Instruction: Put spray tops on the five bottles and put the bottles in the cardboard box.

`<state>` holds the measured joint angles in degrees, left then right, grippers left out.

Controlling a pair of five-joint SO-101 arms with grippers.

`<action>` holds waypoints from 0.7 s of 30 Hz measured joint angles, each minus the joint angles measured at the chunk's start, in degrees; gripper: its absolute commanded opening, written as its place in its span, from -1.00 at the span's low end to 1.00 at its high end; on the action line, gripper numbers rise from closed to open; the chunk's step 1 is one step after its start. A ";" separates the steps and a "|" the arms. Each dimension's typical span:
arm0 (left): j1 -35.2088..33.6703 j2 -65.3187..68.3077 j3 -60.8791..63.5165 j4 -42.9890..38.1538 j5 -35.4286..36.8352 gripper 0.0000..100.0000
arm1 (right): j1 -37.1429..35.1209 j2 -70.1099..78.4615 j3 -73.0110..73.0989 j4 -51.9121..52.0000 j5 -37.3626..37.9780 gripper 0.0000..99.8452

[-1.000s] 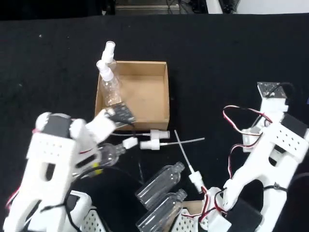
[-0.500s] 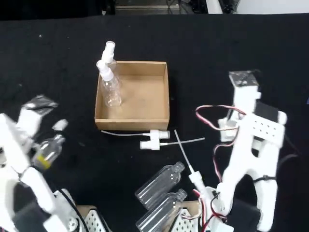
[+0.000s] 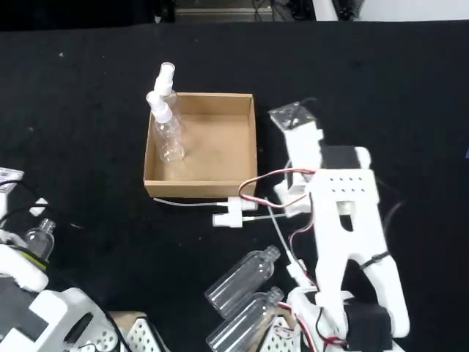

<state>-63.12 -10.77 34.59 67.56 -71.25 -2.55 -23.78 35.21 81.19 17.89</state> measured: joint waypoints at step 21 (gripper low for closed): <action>10.55 3.78 -7.38 3.52 -2.99 -0.42 | -1.85 0.00 2.81 -1.93 -0.53 -0.65</action>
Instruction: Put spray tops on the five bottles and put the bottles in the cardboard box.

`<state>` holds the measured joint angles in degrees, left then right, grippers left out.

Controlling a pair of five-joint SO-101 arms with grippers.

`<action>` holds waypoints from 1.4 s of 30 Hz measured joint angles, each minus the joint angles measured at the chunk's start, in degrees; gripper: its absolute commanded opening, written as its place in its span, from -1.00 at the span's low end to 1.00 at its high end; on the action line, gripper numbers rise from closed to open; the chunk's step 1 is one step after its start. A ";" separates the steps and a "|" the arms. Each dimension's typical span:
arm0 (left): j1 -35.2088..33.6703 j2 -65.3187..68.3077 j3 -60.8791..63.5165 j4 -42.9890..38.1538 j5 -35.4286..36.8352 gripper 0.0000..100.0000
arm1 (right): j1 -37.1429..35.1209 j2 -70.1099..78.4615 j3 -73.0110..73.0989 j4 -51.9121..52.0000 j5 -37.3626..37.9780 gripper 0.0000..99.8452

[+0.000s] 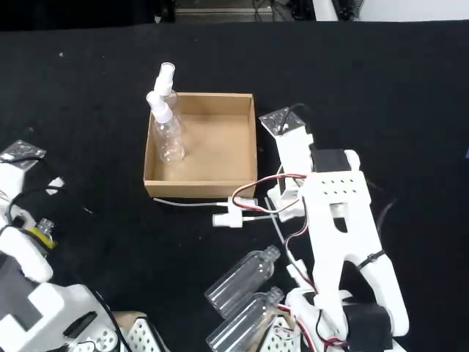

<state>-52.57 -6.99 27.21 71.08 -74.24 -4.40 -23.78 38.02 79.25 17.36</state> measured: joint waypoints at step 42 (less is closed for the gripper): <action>-2.37 10.29 -10.20 8.44 -4.04 -0.92 | 0.00 0.00 -1.05 1.58 0.00 -0.65</action>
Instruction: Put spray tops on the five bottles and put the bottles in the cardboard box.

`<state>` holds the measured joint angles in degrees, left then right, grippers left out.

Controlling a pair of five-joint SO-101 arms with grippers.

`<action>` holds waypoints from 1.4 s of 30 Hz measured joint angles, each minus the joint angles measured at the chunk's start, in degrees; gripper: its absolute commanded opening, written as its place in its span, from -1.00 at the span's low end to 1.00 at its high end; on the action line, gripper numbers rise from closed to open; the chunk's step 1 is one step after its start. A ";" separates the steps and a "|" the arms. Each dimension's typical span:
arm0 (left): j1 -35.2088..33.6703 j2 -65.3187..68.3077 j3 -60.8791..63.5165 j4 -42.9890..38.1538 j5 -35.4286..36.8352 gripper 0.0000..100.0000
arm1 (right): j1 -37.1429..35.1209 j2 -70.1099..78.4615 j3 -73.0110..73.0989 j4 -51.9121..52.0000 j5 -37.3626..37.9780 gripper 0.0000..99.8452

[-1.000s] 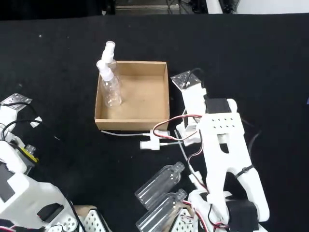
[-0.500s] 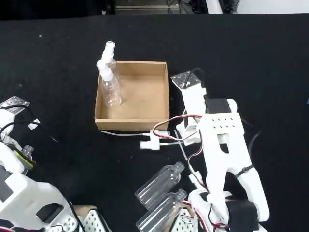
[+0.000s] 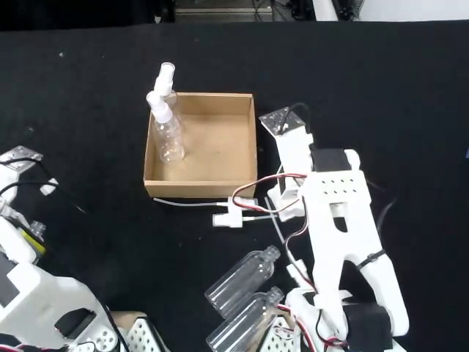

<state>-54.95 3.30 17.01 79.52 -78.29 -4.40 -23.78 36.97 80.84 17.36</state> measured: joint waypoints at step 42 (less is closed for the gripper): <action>-6.07 6.33 -4.04 -3.78 -2.46 -0.36 | -0.09 0.00 -5.63 6.59 0.00 -0.65</action>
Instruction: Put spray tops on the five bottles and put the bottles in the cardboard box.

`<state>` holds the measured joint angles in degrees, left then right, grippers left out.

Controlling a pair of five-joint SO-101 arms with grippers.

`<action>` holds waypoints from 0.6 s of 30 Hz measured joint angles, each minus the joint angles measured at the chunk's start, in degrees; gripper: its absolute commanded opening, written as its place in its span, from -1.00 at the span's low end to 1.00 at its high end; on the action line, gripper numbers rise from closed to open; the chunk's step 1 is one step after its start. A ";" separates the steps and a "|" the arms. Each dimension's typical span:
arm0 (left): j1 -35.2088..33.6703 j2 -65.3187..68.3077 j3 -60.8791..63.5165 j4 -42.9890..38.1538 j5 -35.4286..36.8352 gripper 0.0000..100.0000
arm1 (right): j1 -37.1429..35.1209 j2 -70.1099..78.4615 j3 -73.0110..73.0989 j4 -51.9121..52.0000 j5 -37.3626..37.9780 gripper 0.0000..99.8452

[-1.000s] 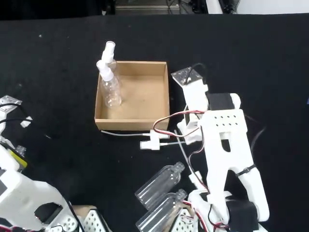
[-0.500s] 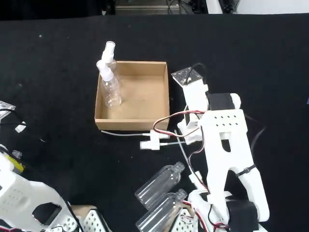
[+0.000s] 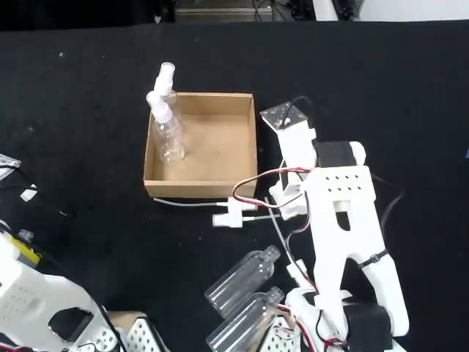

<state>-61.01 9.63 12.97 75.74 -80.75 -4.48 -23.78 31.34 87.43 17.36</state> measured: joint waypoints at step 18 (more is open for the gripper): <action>-2.11 0.00 1.05 -3.52 -0.97 -0.39 | 0.00 0.00 0.00 0.09 0.00 -0.65</action>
<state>-63.12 9.63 14.02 72.22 -81.71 -4.48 -23.78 31.34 87.52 17.36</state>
